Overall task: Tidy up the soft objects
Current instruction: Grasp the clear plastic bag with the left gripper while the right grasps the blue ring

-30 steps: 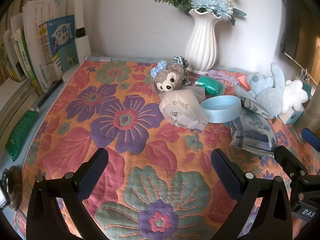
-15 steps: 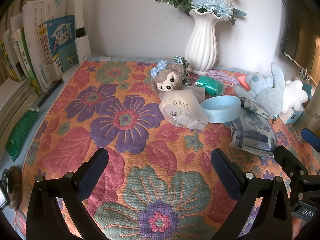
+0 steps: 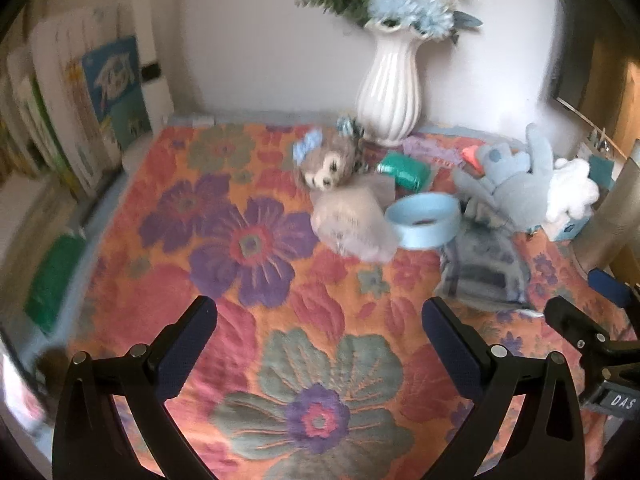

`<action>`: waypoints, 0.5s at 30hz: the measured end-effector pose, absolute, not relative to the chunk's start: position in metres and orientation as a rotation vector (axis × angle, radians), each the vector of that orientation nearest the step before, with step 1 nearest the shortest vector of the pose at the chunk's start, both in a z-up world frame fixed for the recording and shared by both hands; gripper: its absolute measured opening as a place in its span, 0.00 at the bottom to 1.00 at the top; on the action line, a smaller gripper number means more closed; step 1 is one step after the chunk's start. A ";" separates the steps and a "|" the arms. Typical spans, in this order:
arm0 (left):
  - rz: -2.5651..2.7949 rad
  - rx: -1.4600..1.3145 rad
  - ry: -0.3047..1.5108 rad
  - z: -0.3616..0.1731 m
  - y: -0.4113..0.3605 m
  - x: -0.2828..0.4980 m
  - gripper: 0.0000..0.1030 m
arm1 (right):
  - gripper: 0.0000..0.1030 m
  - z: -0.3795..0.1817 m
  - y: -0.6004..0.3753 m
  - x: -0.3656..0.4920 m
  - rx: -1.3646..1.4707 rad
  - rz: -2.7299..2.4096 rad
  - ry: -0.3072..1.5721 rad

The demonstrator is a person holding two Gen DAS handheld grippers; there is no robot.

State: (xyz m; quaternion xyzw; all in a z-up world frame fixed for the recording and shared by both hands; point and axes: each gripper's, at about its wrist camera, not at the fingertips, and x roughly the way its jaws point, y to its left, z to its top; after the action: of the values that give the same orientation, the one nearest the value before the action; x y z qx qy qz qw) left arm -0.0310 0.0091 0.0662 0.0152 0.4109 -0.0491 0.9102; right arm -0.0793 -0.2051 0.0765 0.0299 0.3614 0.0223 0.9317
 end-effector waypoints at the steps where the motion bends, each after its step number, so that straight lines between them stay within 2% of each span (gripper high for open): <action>1: -0.104 0.044 0.847 0.074 0.009 -0.030 0.99 | 1.00 0.081 -0.207 -0.081 0.055 0.037 0.758; 8: -0.248 -0.015 0.905 0.109 0.007 -0.004 0.99 | 1.00 0.109 -0.228 -0.068 0.244 0.108 0.895; 15: -0.377 -0.151 0.983 0.096 0.015 0.045 0.98 | 1.00 0.111 -0.222 -0.044 0.320 0.137 0.945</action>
State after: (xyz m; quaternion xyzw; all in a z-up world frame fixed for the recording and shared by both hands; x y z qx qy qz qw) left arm 0.0450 0.0152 0.0958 -0.0718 0.4688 -0.1799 0.8618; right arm -0.0440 -0.2216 0.1109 0.1532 0.4526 0.0659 0.8760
